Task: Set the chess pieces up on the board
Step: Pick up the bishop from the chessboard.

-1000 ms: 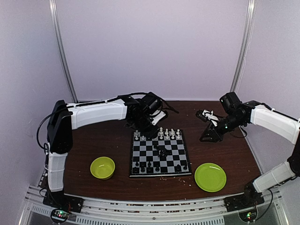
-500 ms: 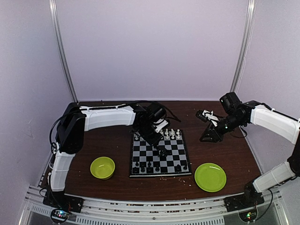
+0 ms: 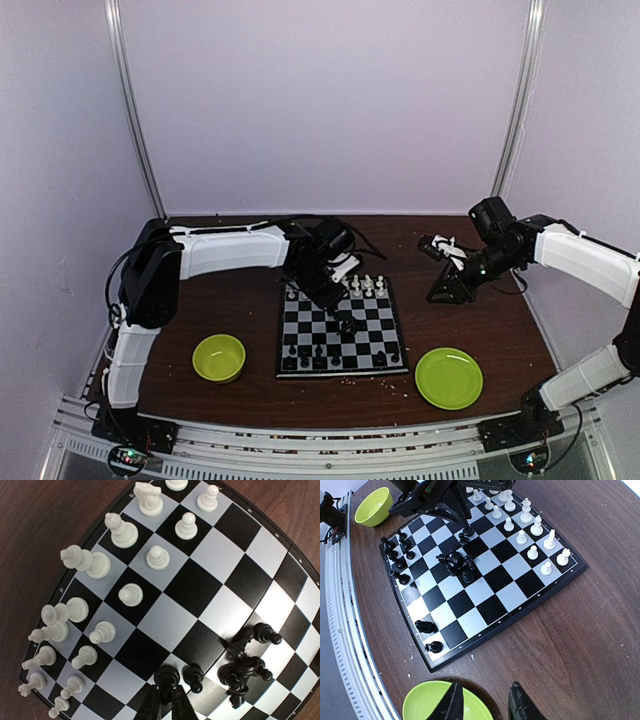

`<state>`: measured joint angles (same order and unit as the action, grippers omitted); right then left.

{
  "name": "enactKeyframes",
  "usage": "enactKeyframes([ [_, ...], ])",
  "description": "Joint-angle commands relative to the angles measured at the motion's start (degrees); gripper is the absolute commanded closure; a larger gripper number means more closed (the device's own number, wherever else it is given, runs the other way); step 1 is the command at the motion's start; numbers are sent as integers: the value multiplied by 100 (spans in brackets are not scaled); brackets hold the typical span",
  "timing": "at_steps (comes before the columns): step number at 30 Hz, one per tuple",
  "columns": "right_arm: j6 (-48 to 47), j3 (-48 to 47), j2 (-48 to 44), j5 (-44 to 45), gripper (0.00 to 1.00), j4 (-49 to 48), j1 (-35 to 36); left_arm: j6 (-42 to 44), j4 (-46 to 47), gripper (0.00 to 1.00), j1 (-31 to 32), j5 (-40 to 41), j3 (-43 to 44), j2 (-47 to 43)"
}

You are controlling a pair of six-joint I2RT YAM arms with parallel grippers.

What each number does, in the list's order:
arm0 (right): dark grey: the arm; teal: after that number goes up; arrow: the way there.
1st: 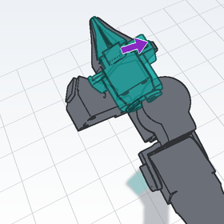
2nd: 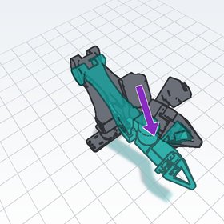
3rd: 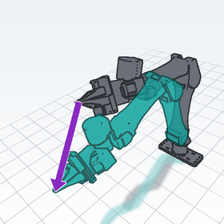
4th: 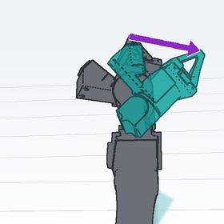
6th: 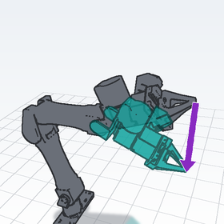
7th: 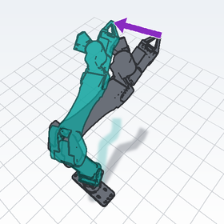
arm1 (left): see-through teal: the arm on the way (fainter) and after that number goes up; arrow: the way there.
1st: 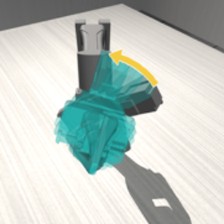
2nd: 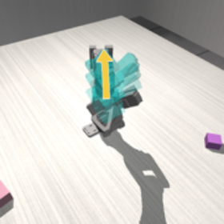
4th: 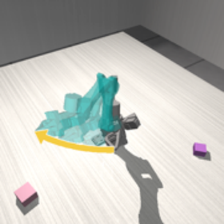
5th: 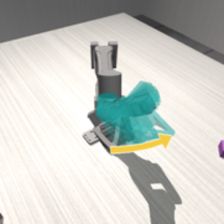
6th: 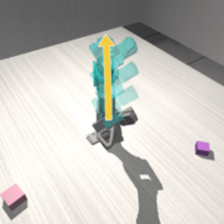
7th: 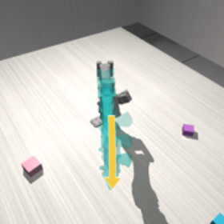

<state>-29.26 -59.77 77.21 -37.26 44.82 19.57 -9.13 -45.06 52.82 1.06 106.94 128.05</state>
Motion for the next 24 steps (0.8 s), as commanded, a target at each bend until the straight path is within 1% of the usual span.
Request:
enactKeyframes([
  [1, -45, -161, -2, 73, 70, 62, -7, 46, -28, 92, -17, -1, 154, 75],
  [3, -45, -158, -4, 69, 70, 61, -12, 79, -127, 92, -17, 50, 218, 101],
  [7, -45, -157, -8, 69, 70, 61, -14, 143, -267, 99, -17, 149, 266, 29],
  [14, -50, -161, -21, 69, 70, 64, -8, 237, -355, 99, 28, 116, 141, -693],
  [19, -51, -170, -38, 77, 70, 71, -14, 304, -355, 99, 240, -190, 102, -1011],
  [22, -54, -162, -48, 78, 70, 71, -16, 305, -380, 95, 324, -148, 74, -1003],
  [24, -48, -166, -56, 78, 70, 75, -14, 280, -388, 86, 325, 98, 25, -955],
])
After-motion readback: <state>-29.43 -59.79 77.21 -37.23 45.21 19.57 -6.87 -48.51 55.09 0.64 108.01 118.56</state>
